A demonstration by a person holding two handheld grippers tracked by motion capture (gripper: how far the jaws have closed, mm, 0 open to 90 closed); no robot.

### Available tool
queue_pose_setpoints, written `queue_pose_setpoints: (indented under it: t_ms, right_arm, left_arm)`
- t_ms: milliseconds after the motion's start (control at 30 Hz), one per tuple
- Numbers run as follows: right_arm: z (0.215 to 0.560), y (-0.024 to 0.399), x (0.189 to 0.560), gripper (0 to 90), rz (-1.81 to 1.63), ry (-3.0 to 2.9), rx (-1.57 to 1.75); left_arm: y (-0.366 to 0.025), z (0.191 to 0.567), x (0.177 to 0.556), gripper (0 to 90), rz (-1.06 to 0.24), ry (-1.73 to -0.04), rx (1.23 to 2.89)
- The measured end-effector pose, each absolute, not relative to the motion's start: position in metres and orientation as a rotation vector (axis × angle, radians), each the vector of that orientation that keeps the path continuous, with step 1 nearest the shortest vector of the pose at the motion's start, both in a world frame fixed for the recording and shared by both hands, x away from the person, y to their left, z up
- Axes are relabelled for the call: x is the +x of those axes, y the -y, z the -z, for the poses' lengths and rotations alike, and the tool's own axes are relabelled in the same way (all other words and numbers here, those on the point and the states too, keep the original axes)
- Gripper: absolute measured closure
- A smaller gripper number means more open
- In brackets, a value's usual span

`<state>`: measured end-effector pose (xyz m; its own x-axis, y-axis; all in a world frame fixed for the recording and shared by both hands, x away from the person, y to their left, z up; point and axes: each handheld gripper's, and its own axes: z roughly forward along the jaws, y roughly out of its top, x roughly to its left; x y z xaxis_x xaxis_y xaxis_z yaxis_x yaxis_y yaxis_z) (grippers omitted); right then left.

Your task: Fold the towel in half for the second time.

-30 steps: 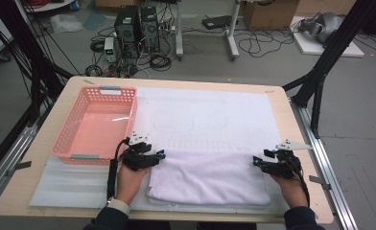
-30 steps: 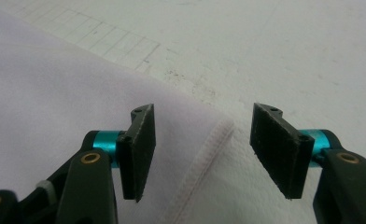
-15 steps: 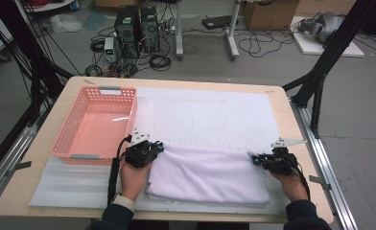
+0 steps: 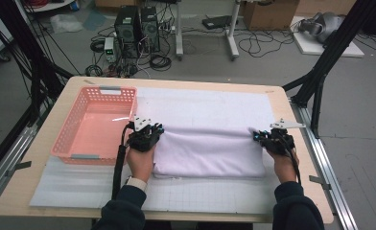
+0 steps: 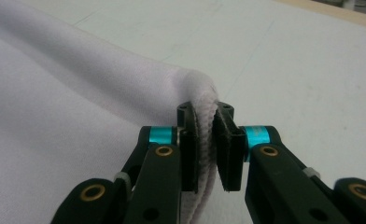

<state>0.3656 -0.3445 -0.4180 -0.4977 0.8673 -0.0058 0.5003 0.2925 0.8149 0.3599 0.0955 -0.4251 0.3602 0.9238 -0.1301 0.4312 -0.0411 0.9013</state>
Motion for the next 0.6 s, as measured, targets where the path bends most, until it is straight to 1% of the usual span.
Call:
queue_pose_setpoints:
  t_ms: [100, 200, 233, 300, 367, 400, 433, 600]
  right_arm:
    - [0.419, 0.34, 0.373, 81.0, -1.085, -2.087, 1.259]
    - [0.423, 0.337, 0.376, 80.4, -1.051, -2.096, 1.267]
    - [0.425, 0.337, 0.377, 77.7, -1.051, -2.091, 1.28]
    - [0.426, 0.338, 0.377, 63.3, -1.081, -2.074, 1.341]
    - [0.425, 0.341, 0.374, 57.8, -1.095, -2.041, 1.363]
    - [0.424, 0.342, 0.37, 54.9, -1.102, -2.032, 1.367]
    - [0.422, 0.344, 0.367, 52.6, -1.109, -2.027, 1.385]
    - [0.417, 0.353, 0.344, 52.5, -1.136, -2.018, 1.36]
  left_arm:
    - [-0.096, 0.428, 0.363, 81.3, -0.622, -1.242, 1.65]
    - [-0.096, 0.43, 0.365, 80.0, -0.599, -1.219, 1.648]
    - [-0.096, 0.43, 0.365, 76.8, -0.57, -1.222, 1.64]
    - [-0.097, 0.429, 0.364, 64.0, -0.552, -1.207, 1.63]
    - [-0.097, 0.426, 0.361, 52.9, -0.539, -1.189, 1.631]
    - [-0.097, 0.424, 0.358, 49.1, -0.534, -1.174, 1.634]
    - [-0.098, 0.423, 0.356, 46.7, -0.525, -1.163, 1.636]
    - [-0.099, 0.417, 0.344, 44.1, -0.476, -1.101, 1.695]
